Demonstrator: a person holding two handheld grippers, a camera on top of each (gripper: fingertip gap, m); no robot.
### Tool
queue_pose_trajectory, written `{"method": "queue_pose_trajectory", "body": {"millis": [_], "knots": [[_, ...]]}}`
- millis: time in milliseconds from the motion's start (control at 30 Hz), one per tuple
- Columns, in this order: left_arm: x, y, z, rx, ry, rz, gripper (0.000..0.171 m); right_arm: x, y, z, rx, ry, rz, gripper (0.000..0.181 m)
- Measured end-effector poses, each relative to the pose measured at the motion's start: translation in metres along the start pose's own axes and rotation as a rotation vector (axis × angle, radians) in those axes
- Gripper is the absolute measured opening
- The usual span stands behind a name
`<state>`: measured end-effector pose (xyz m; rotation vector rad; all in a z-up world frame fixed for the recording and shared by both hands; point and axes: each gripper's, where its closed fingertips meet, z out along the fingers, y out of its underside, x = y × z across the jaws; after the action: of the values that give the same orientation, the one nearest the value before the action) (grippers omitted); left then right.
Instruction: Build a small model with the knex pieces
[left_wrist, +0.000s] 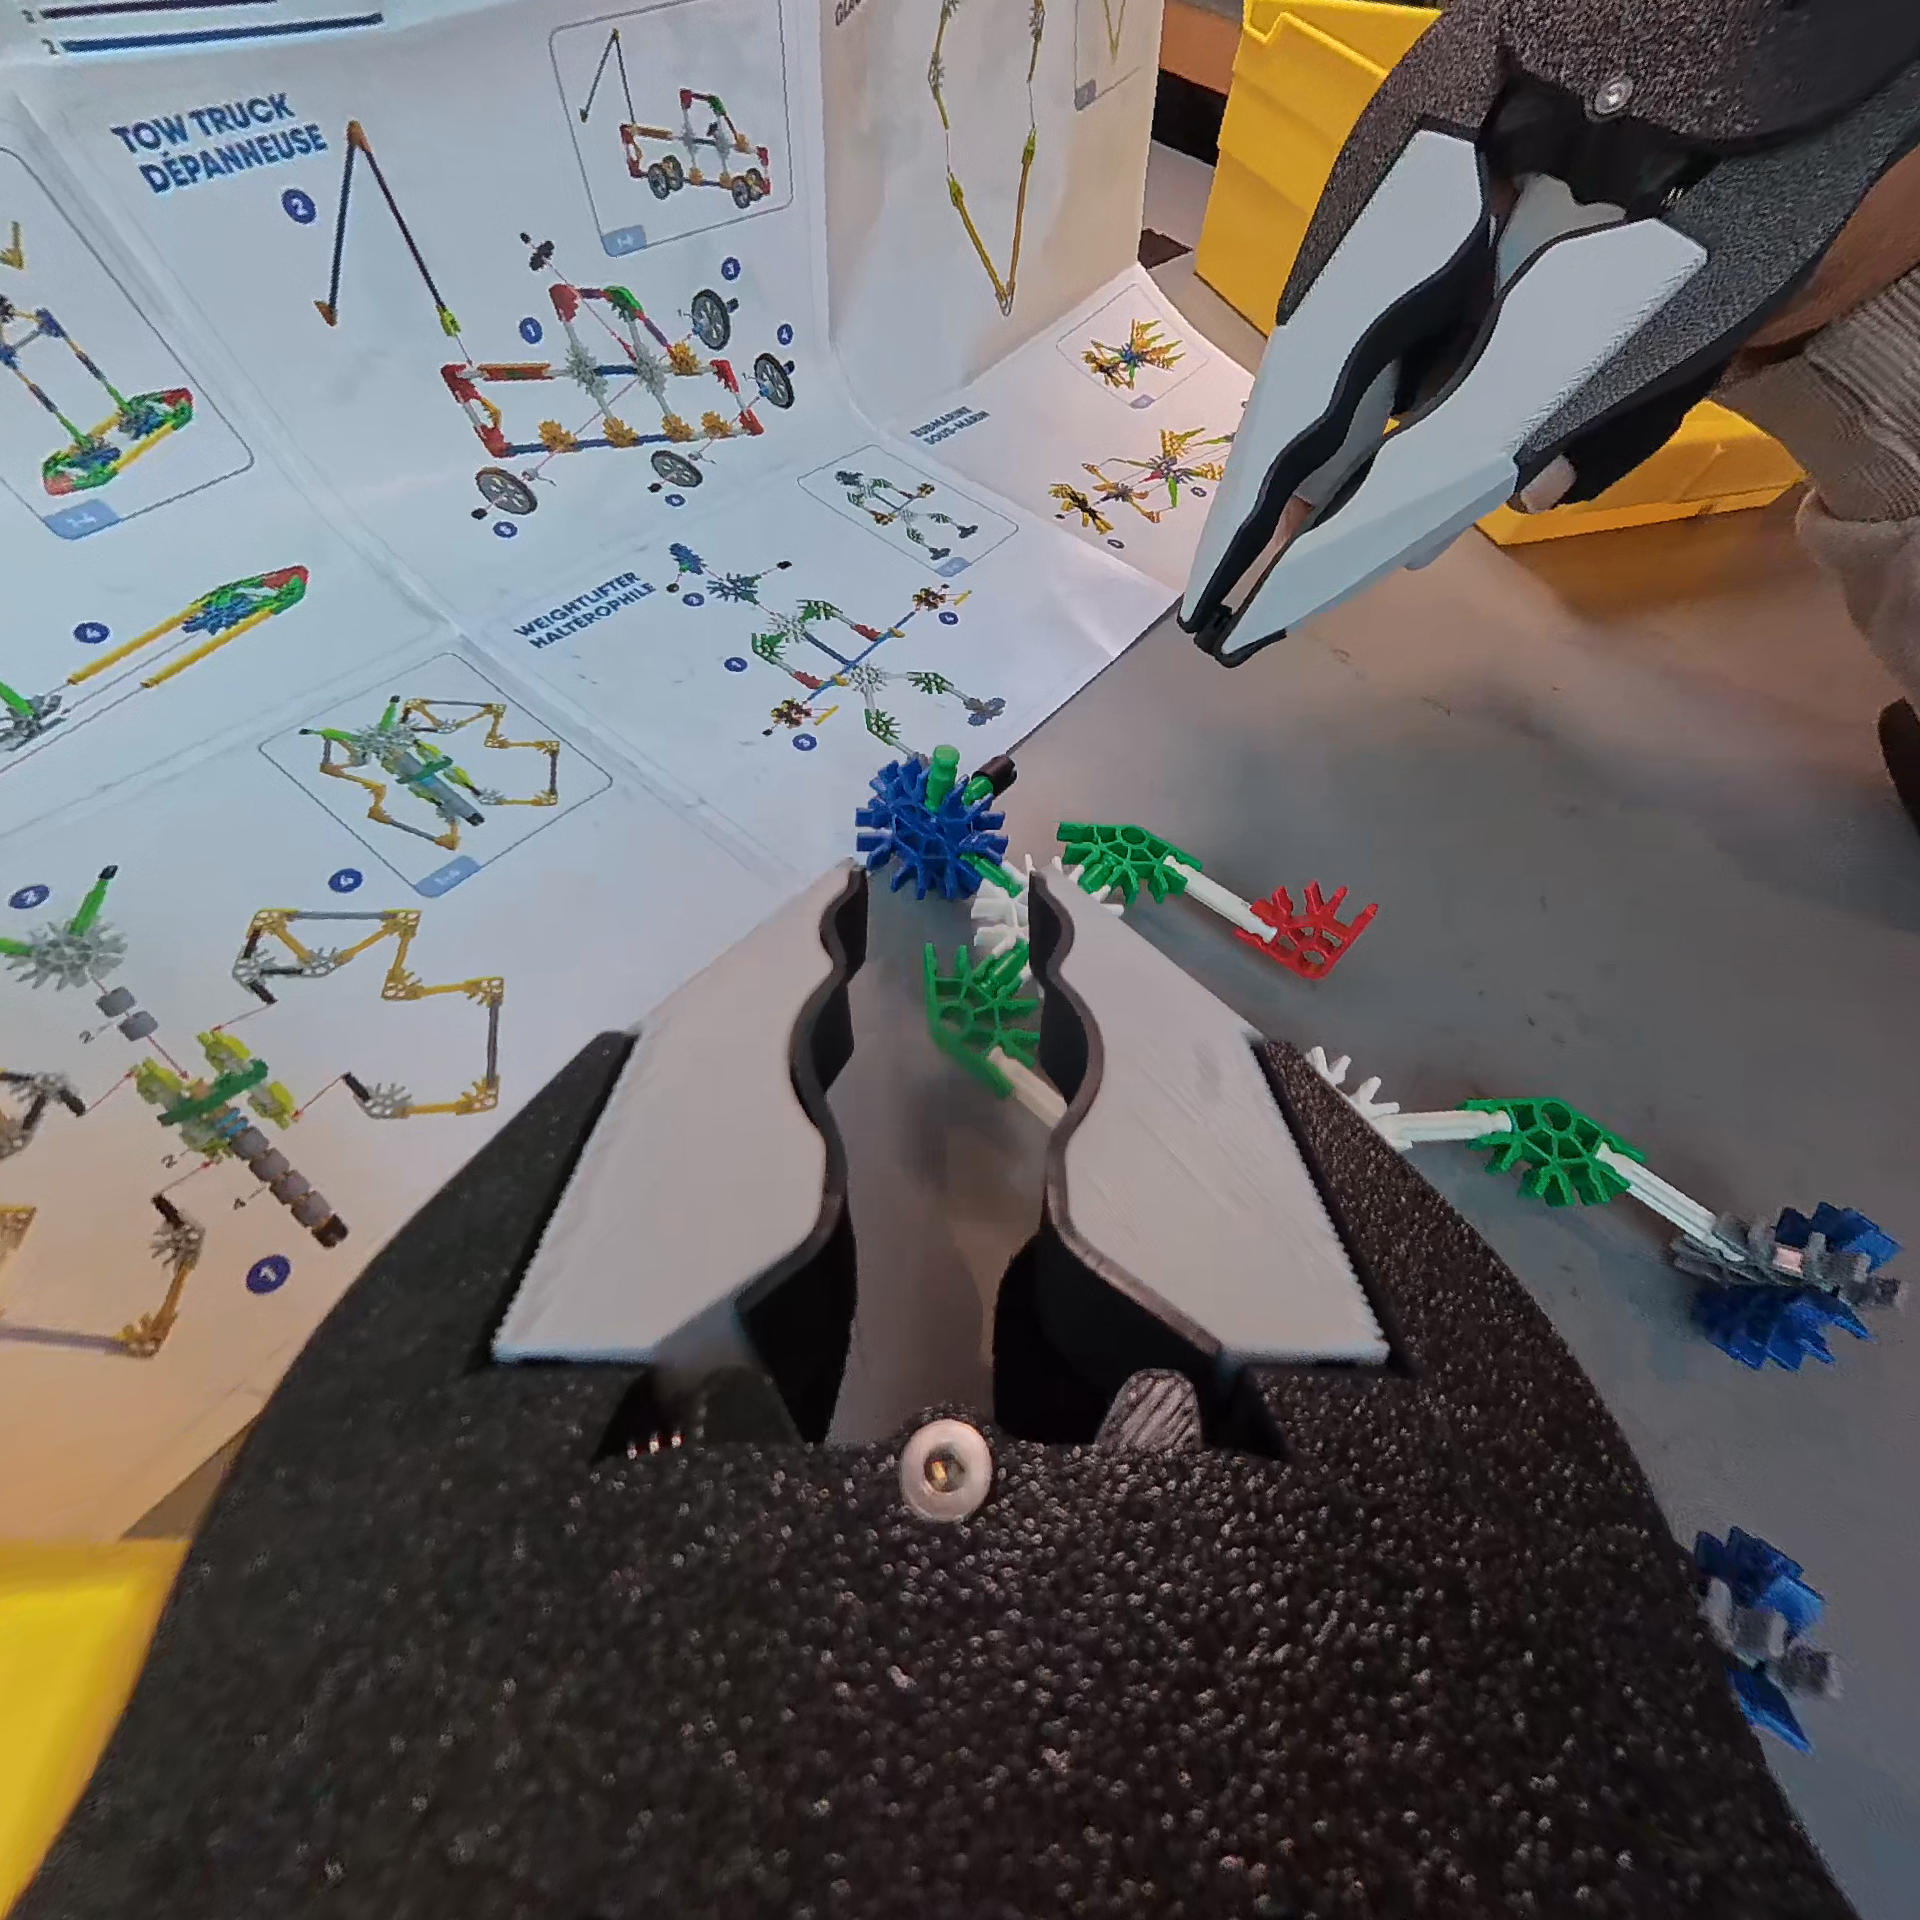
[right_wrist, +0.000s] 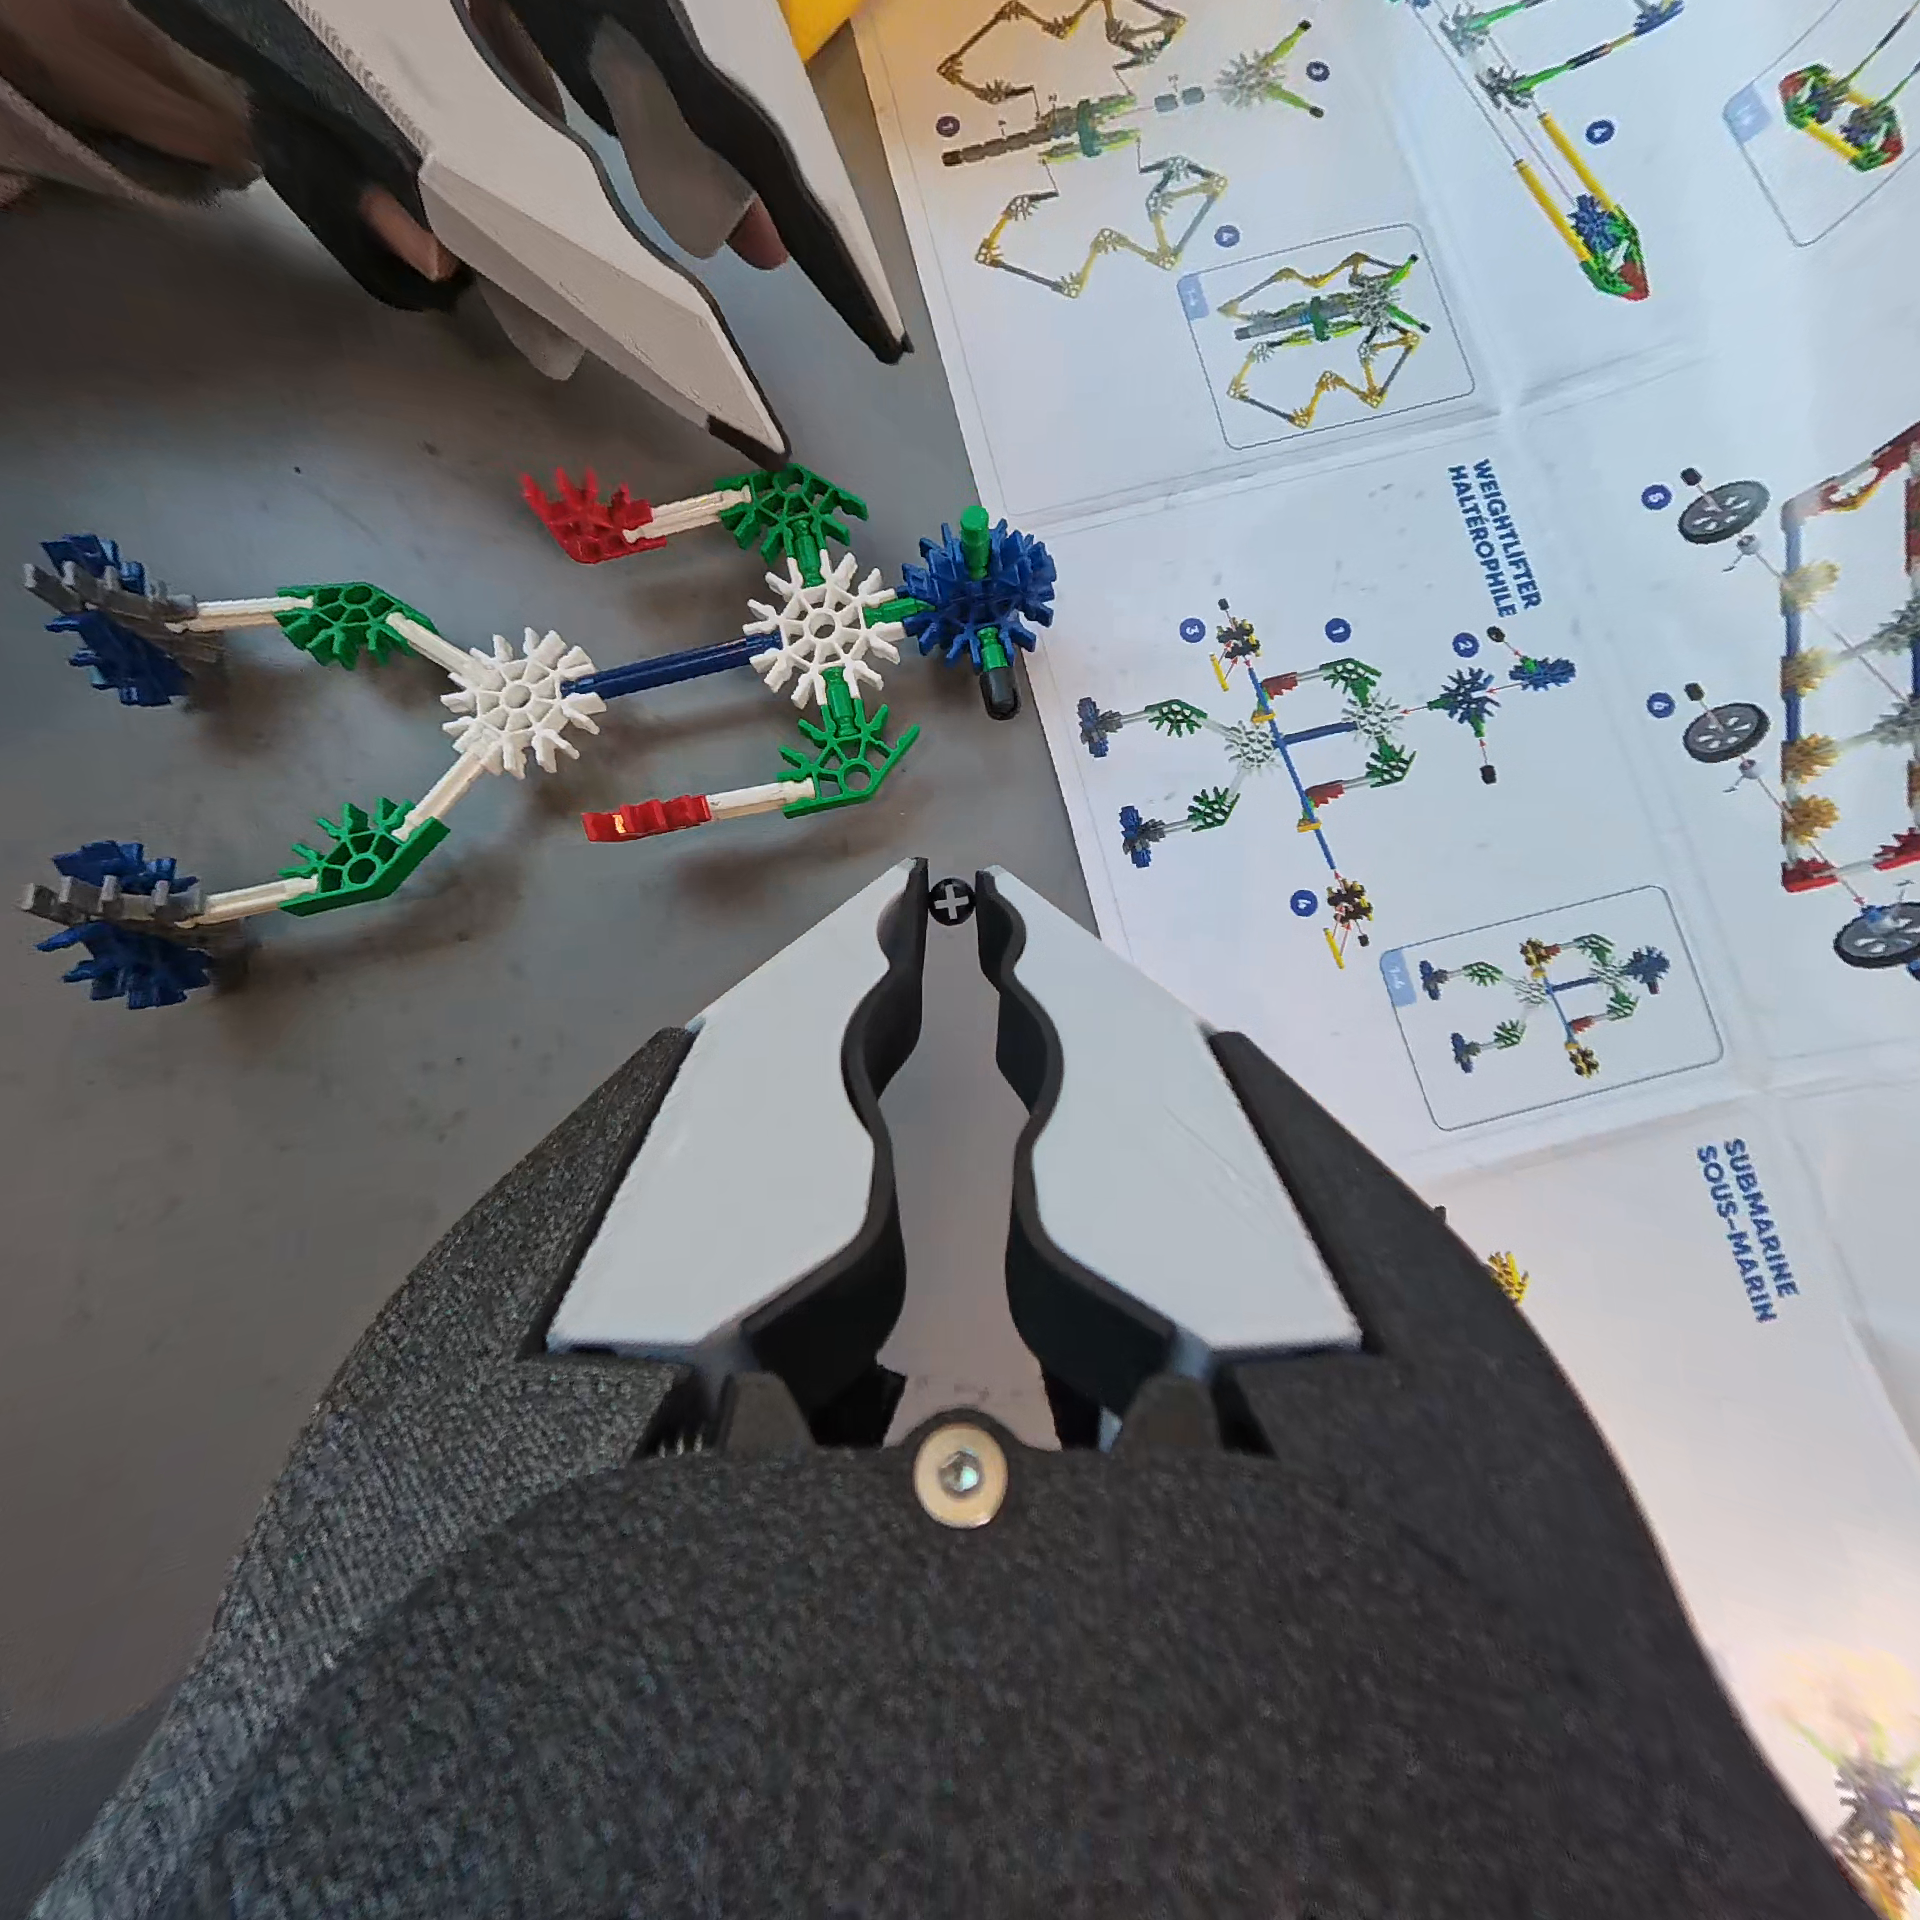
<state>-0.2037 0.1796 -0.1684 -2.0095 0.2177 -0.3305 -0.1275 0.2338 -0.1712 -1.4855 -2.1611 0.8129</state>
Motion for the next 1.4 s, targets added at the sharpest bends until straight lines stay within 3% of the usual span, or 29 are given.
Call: {"method": "queue_pose_trajectory", "body": {"millis": [300,633,867,1400], "knots": [[-0.007,-0.002,0.034,-0.080,0.051,-0.009,0.030,0.000,-0.011,0.001,0.063,0.014,-0.013,0.007],[-0.001,0.001,0.040,-0.113,0.113,0.061,0.023,0.012,-0.041,0.006,0.073,0.028,-0.017,0.007],[0.002,0.006,0.040,-0.131,0.097,0.098,0.016,0.006,-0.062,0.038,0.052,-0.031,-0.056,0.007],[0.001,0.006,0.041,-0.123,0.070,0.127,0.013,0.004,-0.057,0.058,0.018,-0.032,-0.077,0.007]]}}
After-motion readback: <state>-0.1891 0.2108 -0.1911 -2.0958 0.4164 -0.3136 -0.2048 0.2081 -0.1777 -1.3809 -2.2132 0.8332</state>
